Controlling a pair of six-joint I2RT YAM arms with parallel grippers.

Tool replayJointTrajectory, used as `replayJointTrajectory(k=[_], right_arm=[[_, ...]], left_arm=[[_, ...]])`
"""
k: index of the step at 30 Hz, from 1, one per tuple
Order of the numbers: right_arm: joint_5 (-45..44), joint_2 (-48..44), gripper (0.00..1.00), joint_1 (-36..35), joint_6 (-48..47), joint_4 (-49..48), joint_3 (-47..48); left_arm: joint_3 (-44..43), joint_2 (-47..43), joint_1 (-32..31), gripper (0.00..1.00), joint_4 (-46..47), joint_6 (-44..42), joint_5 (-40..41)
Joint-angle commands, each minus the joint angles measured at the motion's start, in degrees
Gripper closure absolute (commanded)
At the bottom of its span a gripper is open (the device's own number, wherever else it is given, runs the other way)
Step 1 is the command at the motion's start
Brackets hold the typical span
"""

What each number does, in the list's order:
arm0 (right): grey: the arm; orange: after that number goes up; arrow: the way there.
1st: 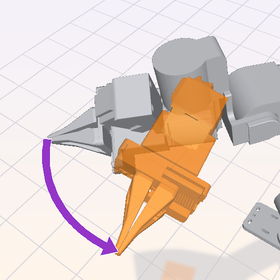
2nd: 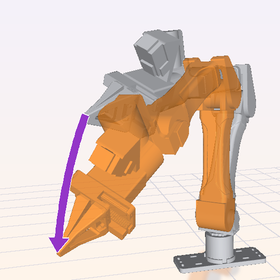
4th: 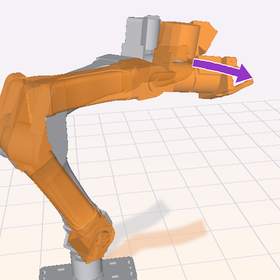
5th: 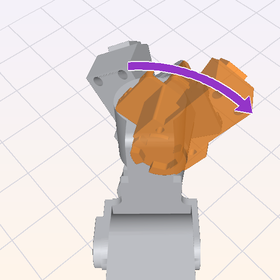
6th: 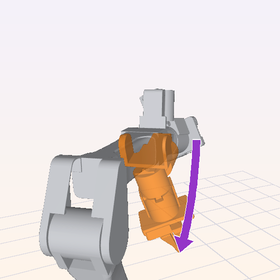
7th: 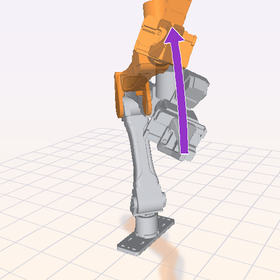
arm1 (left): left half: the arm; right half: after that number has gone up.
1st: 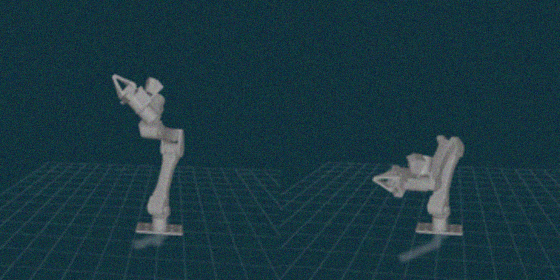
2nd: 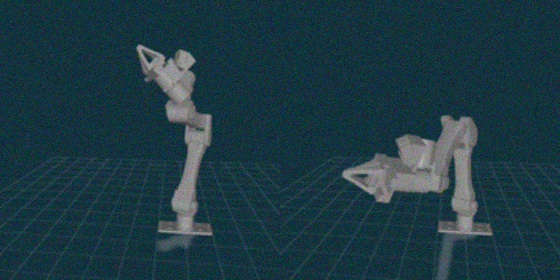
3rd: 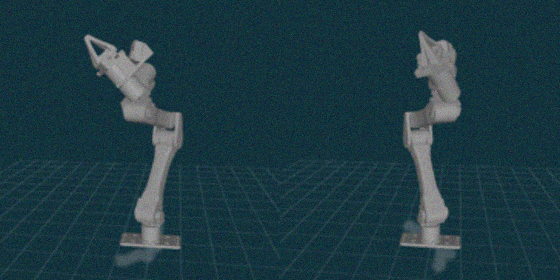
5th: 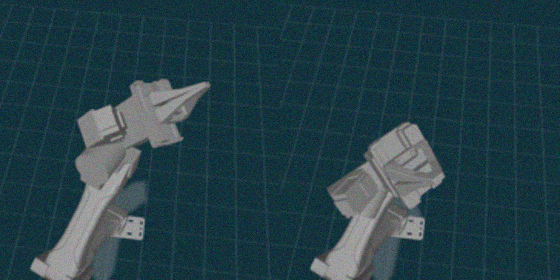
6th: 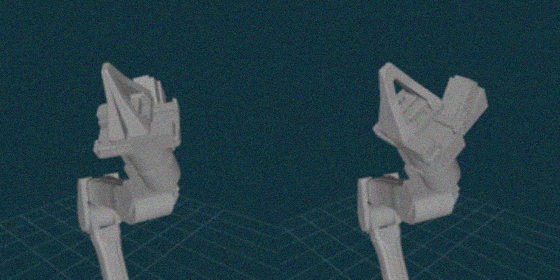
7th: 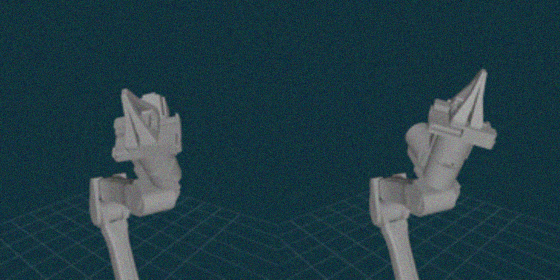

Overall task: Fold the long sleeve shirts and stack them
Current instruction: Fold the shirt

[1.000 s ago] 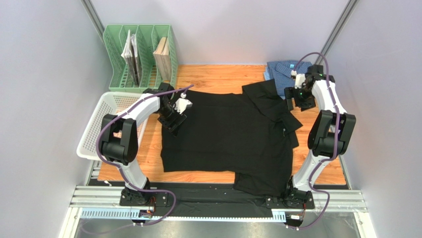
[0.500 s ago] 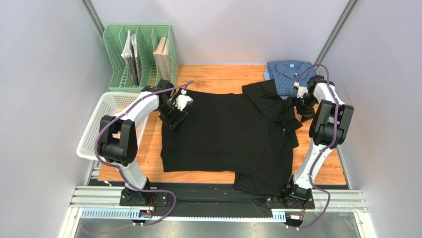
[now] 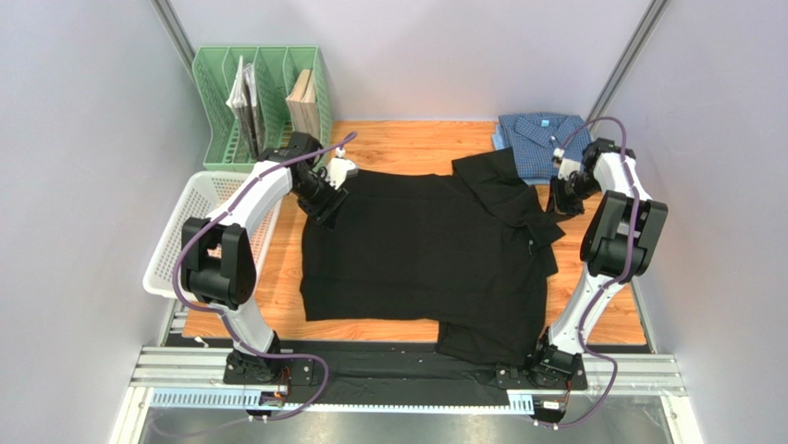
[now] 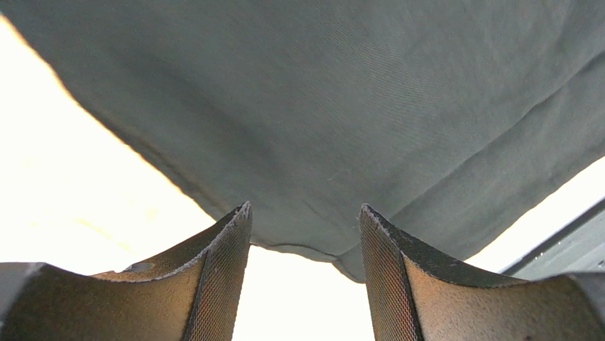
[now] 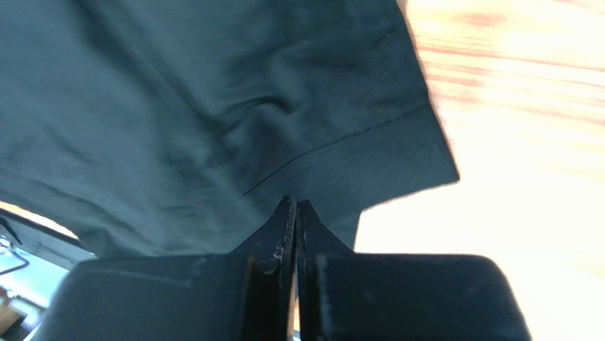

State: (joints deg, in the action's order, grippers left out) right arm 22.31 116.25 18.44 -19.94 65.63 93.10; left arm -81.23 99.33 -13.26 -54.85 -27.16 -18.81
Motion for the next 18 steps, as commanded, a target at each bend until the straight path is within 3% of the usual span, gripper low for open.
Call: replayJointTrajectory(k=[1, 2, 5, 12, 18], right_arm=[[2.4, -8.66, 0.86, 0.2, 0.61, 1.79, 4.55], [1.26, -8.49, 0.54, 0.2, 0.26, 1.61, 4.55], [-4.1, -6.92, 0.25, 0.28, -1.5, -0.58, 2.88], [-11.57, -1.74, 0.23, 0.28, -2.82, -5.85, -0.46], [-12.9, 2.93, 0.26, 0.28, -1.85, -8.67, -0.64]], left_arm=[[-5.6, 0.77, 0.95, 0.37, -0.25, 0.09, -2.2], [-6.3, 1.04, 0.95, 0.37, -0.52, 0.0, -2.37], [-8.24, 1.66, 0.95, 0.33, -1.31, -0.09, -2.55], [-7.89, 1.13, 0.95, 0.29, -1.31, -0.44, -2.02], [-6.75, 1.22, 0.95, 0.29, -0.79, -0.53, -1.67]])
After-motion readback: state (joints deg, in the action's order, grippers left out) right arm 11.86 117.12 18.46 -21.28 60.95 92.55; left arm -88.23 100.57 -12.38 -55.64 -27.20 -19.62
